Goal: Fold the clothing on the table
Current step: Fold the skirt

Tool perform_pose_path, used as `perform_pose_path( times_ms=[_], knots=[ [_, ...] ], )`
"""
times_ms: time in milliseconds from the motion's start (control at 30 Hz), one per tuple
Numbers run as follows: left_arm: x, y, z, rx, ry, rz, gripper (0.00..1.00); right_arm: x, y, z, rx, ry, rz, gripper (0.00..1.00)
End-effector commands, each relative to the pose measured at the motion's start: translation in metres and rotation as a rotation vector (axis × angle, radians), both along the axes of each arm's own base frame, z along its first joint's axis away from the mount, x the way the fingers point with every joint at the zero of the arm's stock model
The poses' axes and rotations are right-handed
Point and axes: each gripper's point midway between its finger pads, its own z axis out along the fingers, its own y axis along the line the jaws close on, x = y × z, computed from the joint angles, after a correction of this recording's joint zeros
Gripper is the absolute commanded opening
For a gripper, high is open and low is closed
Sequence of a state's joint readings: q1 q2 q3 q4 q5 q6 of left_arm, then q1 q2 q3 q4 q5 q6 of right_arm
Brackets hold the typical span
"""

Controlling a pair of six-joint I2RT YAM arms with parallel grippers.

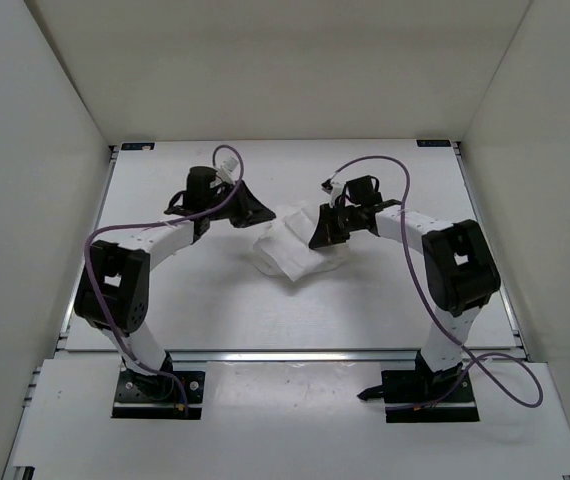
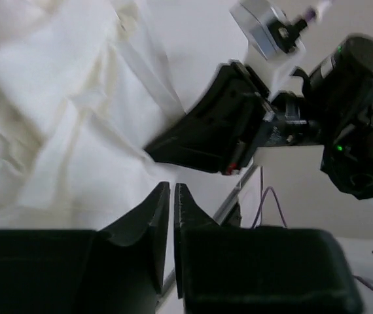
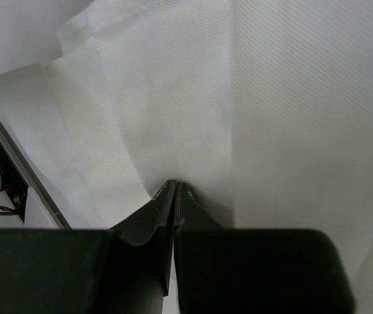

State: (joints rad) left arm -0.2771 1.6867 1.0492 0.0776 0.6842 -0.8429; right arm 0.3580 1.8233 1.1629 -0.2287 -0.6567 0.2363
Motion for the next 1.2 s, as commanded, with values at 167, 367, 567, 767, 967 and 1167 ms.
perform_pose_path(
  times_ms=[167,367,567,767,967,1167],
  knots=[
    [-0.047,-0.054,-0.035,0.244,-0.013,-0.126,0.0,-0.016,0.039,-0.027,0.025,-0.01,0.112,0.0],
    [-0.062,-0.035,-0.08,0.39,0.059,-0.127,0.0,0.005,0.019,-0.016,0.033,-0.019,0.03,0.0],
    [-0.068,-0.017,-0.115,0.458,0.12,-0.123,0.0,0.046,-0.025,0.04,0.07,-0.145,-0.108,0.0],
    [-0.075,-0.012,-0.145,0.531,0.169,-0.154,0.0,0.044,-0.05,0.023,0.061,-0.1,-0.162,0.0],
    [-0.065,-0.007,-0.139,0.535,0.149,-0.13,0.0,0.015,-0.046,-0.024,0.008,-0.015,-0.128,0.0],
    [-0.042,0.016,-0.118,0.583,0.079,-0.095,0.0,0.018,-0.05,-0.013,-0.009,-0.034,-0.124,0.0]
  ],
)
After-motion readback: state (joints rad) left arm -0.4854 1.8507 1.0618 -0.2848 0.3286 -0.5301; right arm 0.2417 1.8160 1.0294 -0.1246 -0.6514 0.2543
